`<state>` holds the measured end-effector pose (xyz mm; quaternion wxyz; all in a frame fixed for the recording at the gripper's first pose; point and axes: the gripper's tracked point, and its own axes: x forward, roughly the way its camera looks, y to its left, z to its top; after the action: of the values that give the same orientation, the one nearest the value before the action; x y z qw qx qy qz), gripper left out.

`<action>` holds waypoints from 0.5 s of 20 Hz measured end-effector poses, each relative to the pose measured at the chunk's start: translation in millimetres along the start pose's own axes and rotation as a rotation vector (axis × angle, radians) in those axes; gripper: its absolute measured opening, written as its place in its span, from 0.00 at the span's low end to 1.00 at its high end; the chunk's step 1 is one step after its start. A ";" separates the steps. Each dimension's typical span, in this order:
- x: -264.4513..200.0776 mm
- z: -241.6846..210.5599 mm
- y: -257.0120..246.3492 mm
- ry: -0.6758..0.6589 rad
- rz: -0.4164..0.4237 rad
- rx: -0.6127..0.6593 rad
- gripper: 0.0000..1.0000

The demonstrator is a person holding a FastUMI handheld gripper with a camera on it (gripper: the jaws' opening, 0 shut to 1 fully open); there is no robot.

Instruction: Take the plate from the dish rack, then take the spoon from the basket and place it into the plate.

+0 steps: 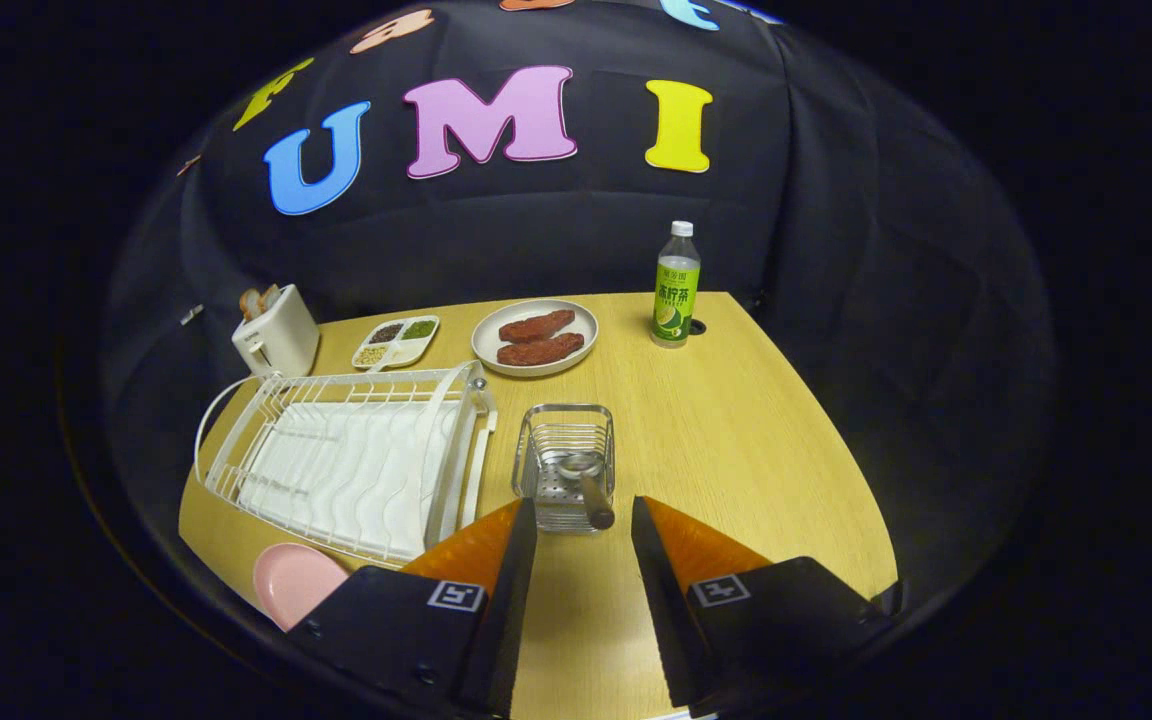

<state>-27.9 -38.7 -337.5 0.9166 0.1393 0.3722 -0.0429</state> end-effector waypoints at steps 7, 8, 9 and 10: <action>33.9 1.5 -4.3 -0.095 -0.045 0.003 0.48; 36.1 4.3 -5.8 -0.125 -0.058 0.008 0.46; 40.6 6.6 -8.9 -0.154 -0.076 0.011 0.46; 46.0 6.2 -10.5 -0.180 -0.087 0.015 0.46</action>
<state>7.4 -49.4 -367.6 0.9425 0.1254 0.2939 -0.0978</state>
